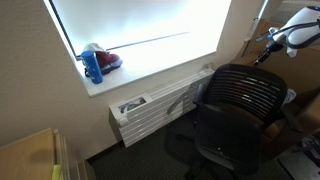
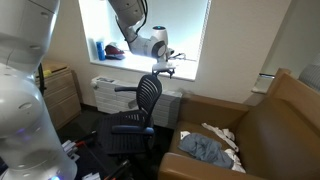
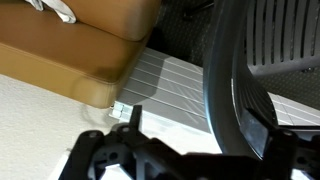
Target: Rotate the black chair
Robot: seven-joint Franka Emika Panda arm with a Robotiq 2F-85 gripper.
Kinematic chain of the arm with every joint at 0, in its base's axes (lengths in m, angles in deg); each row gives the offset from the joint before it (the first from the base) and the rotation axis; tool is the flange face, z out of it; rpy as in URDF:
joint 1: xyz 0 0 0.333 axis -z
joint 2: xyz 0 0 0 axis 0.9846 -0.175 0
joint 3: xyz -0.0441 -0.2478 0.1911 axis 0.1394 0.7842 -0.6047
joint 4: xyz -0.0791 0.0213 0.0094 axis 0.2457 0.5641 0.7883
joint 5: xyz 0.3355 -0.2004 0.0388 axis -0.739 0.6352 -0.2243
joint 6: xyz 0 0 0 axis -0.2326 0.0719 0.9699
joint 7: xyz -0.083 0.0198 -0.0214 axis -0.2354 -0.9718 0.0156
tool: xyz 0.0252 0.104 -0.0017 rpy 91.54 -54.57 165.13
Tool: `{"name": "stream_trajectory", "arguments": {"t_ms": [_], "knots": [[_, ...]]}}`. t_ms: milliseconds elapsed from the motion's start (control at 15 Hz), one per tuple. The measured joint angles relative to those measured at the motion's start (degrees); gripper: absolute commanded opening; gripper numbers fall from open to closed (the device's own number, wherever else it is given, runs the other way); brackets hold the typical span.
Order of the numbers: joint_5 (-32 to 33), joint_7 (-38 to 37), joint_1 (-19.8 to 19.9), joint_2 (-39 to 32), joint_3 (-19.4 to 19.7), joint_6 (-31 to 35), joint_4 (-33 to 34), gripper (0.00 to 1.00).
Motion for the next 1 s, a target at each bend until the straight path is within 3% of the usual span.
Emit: {"name": "stream_trajectory", "arguments": {"t_ms": [333,1000], "knots": [[-3.6,0.3,1.2,0.0,-2.1,-4.5,0.2,1.0],[-4.6,-0.6,1.4,-0.9,-2.1,-8.2,0.6,1.0]]}}
